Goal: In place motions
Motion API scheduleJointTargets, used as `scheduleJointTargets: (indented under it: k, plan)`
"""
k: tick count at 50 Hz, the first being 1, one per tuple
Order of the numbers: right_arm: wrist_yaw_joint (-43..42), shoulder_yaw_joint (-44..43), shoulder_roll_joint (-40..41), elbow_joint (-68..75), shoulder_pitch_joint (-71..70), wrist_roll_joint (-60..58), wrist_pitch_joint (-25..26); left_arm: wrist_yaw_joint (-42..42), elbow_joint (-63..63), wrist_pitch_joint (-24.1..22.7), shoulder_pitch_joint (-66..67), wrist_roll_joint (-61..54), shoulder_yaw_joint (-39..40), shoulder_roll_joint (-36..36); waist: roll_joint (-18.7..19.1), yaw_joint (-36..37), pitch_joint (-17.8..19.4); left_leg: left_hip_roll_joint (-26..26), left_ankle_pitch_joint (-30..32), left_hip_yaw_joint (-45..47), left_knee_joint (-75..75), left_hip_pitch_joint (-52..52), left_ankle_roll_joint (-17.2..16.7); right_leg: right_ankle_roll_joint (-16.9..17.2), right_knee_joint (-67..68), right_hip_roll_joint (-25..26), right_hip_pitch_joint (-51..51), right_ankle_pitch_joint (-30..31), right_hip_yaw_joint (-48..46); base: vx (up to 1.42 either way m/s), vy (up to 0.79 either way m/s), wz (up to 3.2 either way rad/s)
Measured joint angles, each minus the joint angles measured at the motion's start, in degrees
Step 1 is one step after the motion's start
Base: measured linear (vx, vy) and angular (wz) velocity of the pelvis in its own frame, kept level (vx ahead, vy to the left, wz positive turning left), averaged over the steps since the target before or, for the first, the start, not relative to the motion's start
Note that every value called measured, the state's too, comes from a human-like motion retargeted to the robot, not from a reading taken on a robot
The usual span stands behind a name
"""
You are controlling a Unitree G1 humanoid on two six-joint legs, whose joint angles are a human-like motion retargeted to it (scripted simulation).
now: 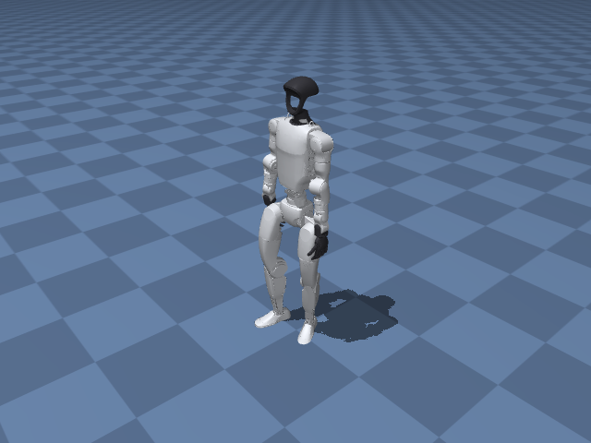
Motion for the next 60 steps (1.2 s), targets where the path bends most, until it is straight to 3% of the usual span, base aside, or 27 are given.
scheduleJointTargets:
  k: [7, 10, 14, 16, 20, 25, 28, 32, 35, 42, 47, 50, 53, 55, 60]
  plan:
    - [-0.39, -0.46, -0.66, -0.17, 0.08, -0.73, -0.75, 0.78, 0.94, 0.07, -2.95, 0.02, -1.93, 0.32, -0.17, 0.93, 0.56, 2.24, 0.89, -7.54, 4.29, -5.68, -0.67, -0.51, 4.01, 0.07, 0.16, -1.55, -3.08, -0.07, 0.0, 1.1]
    - [-0.81, -1.13, -1.15, 1.56, 0.16, -0.11, -0.59, 0.48, -0.15, -0.23, -4.4, 0.42, -3.21, 0.4, -0.09, 0.35, 1.33, 2.68, 1.91, -12.46, 5.44, -8.36, -1.31, -0.52, 5.3, 1.85, -0.77, -0.78, 4.64, -0.13, -0.03, 1.98]
    - [-1.51, -1.96, -1.85, 4.22, 0.35, 0.64, -0.07, -0.88, -2.65, -1.28, -5.29, 0.31, -5.09, 0.32, 0.31, -0.97, 2.87, 2.23, 3.44, -18.98, 5.1, -10.89, -3.36, 3.06, 6.19, 4.98, -1.01, -0.5, 17.73, -0.13, -0.03, 2.41]
    - [-1.62, -1.97, -2.09, 5.37, 0.11, 1.27, 0.16, -1.45, -3.76, -1.66, -5.84, 0.3, -5.69, 0.68, 0.53, -1.34, 3.99, 2.21, 4.36, -21.46, 4.66, -12.01, -5.25, 4.24, 6.43, 5.44, -0.45, -1.51, 18.69, -0.21, -0.05, 2.38]
    - [-1.17, -1.65, -2.34, 6.19, -1.05, 2.54, 0.68, -1.25, -5.5, -2.12, -6.93, 0.2, -5.81, 1.66, -0.04, 1.65, 6.79, 1.19, 7.04, -23.76, 3.39, -13.93, -8.66, -0.47, 4.86, 5.54, 1.01, -3.93, 10.55, -0.33, -0.05, 1.83]
    - [-0.84, -2.79, -3.11, 3.88, -2.16, 1.2, 0.29, 1.47, -4.96, -3.13, -8.29, -2.12, -5.38, 1.13, -0.12, 8.29, 9.72, 0.23, 6.48, -22.0, 2.58, -17.59, -8.71, 0.53, 3.85, 3.26, 1.2, -4.03, 1.09, -0.45, -0.02, 1.72]
    - [-1.53, -1.8, -4.01, 3.03, -2.83, -0.66, 0.67, 2.12, -2.86, -3.75, -7.35, -3.44, -3.2, 0.64, -0.71, 9.98, 9.79, 4.38, 1.48, -4.36, 1.43, -17.46, -10.76, -0.11, 2.64, 1.75, 2.06, -4.22, -6.44, -0.33, 0.08, 2.27]
    - [-3.57, -1.05, -4.13, 2.83, -3.18, -0.67, 0.54, 2.71, -0.97, -3.79, -5.77, -3.31, -2.65, 1.41, -0.73, 7.24, 8.61, 8.66, 0.27, 14.77, 2.26, -16.61, -13.66, 0.2, 0.53, -0.47, 4.15, -4.8, -19.89, -0.27, 0.14, 3.12]
    - [-2.91, -0.83, -3.87, 2.6, -2.68, 0.71, -0.29, 3.55, -0.33, -3.42, -5.53, -3.27, -1.54, 1.83, -1.6, 6.97, 7.89, 9.91, 0.56, 24.07, 4.33, -14.32, -11.8, 0.89, -0.8, -1.87, 5.64, -5.24, -28.05, -0.25, 0.18, 3.16]
    - [-0.54, -1.05, -1.61, 0.7, -1.8, -0.62, -0.11, 2.48, -0.7, -2.76, -5.08, -4.13, 0.24, 3.51, -6.47, 10.94, 6.99, 11.3, -1.53, 22.64, 9.68, -9.16, -6.11, 3.57, -3.23, -4.81, 9.99, -5.52, -43.04, -0.16, 0.23, 2.7]
    - [-0.2, -1.24, -0.62, -3.08, -0.42, -1.74, -1.58, 3.55, -0.3, -2.77, -3.65, -5.2, 2.68, 3.65, -9.31, 8.76, 3.62, 11.54, -1.44, 38.36, 10.14, -2.55, -4.64, 6.14, -4.13, -6.41, 11.85, -5.12, -54.19, 0.03, 0.26, 2.82]
    - [0.4, -2.16, -0.75, -4.45, 0.49, -1.97, -2.56, 5.25, 0.5, -3.04, -2.91, -6.33, 4.48, 3.07, -9.94, 7.93, 1.77, 10.09, -0.81, 36.69, 10.61, -1.81, -3.1, 7.61, -4.4, -6.34, 12.8, -4.29, -59.79, 0.09, 0.35, 2.44]
    - [0.6, -3.1, -1.69, -4.68, 1.07, -1.56, -2.74, 7.12, 1.56, -2.92, -2.62, -6.89, 5.57, 2.3, -8.55, 10.51, 1.46, 8.84, -1.19, 31.76, 8.03, -1.38, -6.54, 8.16, -3.89, -4.52, 13.98, -3.51, -62.74, 0.09, 0.44, 1.32]
    - [0.66, -3.42, -2.65, -4.24, 1.05, -1.13, -2.54, 8.32, 2.44, -3.1, -2.29, -7.38, 6.94, 1.47, -7.41, 12.2, 1.62, 7.43, -0.5, 31.89, 5.35, -0.9, -5.95, 7.97, -3.55, -3.49, 15.54, -2.35, -64.75, 0.12, 0.4, 0.78]
    - [0.09, -3.02, -3.12, -4.24, 0.88, 0.76, -2.71, 8.88, 4.23, -3.33, -1.62, -8.75, 8.75, 0.82, -3.28, 13.02, 2.9, 7.68, -0.51, 19.09, 3.7, -2.93, -4.35, 5.92, 1.22, -3.69, 19.51, 3.49, -62.48, 0.12, 0.37, 0.92]
